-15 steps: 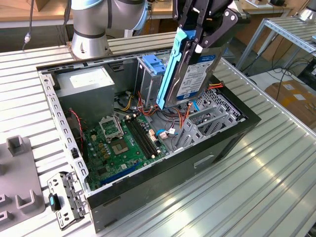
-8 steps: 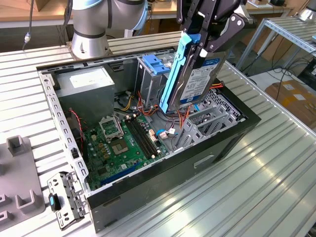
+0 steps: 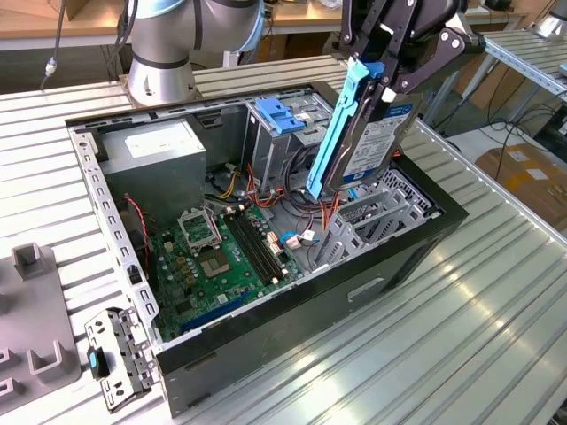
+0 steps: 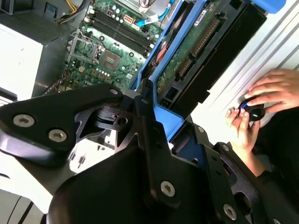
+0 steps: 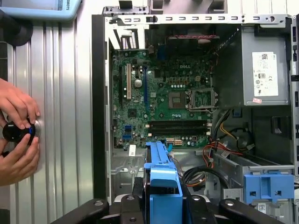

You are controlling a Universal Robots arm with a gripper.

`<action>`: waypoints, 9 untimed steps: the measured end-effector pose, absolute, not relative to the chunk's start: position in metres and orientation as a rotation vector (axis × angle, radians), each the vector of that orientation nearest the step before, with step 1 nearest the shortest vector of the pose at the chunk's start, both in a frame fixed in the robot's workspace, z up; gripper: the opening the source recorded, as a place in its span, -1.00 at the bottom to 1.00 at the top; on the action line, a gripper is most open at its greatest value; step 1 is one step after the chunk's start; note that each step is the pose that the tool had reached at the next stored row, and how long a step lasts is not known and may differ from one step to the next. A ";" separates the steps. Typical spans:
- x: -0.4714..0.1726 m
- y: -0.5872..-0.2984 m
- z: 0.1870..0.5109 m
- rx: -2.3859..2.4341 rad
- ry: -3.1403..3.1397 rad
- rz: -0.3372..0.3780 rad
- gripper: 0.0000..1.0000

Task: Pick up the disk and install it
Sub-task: 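Insert the disk into the insertion slot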

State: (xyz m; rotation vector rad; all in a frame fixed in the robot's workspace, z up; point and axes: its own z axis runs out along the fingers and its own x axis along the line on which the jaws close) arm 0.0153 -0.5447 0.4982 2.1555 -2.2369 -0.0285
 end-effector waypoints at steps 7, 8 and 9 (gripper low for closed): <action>0.031 -0.545 0.496 2.155 -2.237 -0.028 -0.26; 0.033 -0.545 0.496 2.155 -2.236 -0.028 -0.26; 0.035 -0.545 0.496 2.155 -2.237 -0.028 -0.26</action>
